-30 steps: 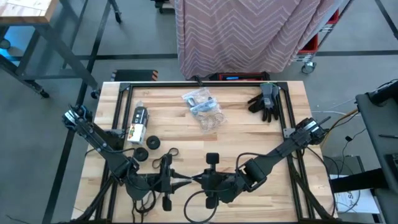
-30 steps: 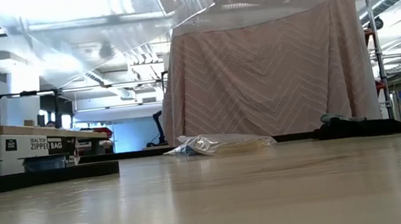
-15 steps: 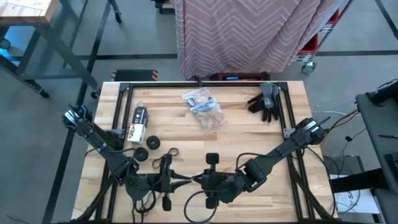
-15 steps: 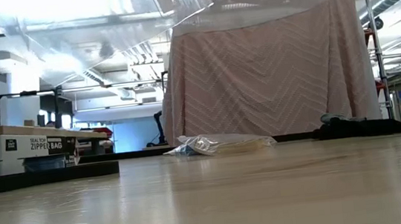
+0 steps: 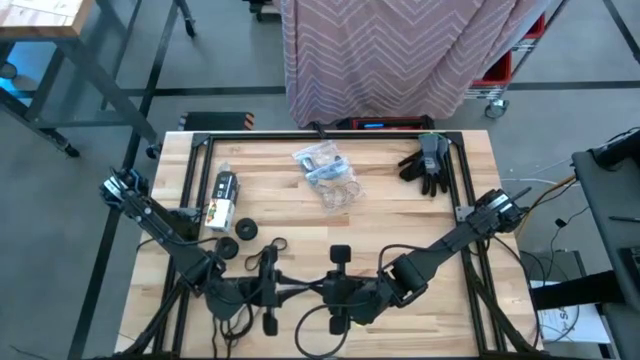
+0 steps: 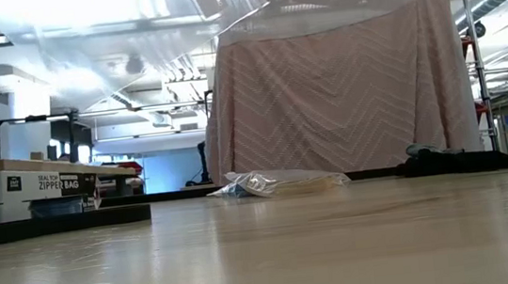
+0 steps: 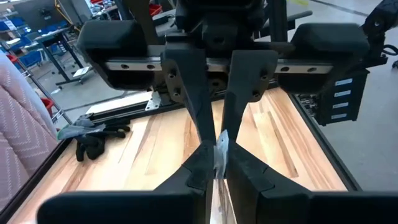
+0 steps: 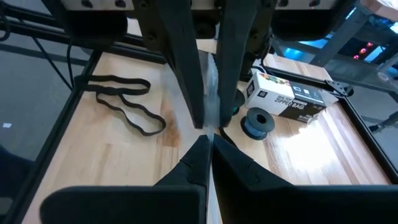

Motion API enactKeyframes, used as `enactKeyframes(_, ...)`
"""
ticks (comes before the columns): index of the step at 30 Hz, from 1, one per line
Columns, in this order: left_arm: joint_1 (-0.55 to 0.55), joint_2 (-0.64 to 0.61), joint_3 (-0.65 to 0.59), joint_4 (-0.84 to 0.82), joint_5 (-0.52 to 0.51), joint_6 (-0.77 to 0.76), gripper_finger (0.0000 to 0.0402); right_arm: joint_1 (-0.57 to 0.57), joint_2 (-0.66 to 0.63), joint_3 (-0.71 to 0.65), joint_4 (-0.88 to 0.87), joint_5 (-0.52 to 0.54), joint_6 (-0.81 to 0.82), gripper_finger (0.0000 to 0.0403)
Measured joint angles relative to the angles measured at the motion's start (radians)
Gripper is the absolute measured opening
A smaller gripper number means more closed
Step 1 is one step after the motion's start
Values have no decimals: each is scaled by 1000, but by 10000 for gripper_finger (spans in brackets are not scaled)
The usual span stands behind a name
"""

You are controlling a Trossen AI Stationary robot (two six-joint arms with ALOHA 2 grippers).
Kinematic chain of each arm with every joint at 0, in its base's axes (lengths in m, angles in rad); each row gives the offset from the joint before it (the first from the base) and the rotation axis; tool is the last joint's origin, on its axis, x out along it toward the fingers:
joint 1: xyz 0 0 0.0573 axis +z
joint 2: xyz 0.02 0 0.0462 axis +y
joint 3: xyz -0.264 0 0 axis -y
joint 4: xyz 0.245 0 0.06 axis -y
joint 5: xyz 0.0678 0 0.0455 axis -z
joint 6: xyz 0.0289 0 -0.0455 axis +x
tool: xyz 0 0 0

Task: Sort rubber bands
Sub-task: Open the transparent zip bag

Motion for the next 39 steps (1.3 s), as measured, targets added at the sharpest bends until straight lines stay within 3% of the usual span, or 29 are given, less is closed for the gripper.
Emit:
enactKeyframes(19, 7, -3, -10, -5, 1, -18, 30, -1, 0, 1, 3, -3, -4, 0)
enactKeyframes(32, -23, -92, 1, -95, -3, -27, 120, 1, -1, 3, -14, -6, 19, 0)
enactKeyframes(39, -21, -63, -3, -64, 0, -26, 133, -4, -1, 3, -31, -5, 24, 0)
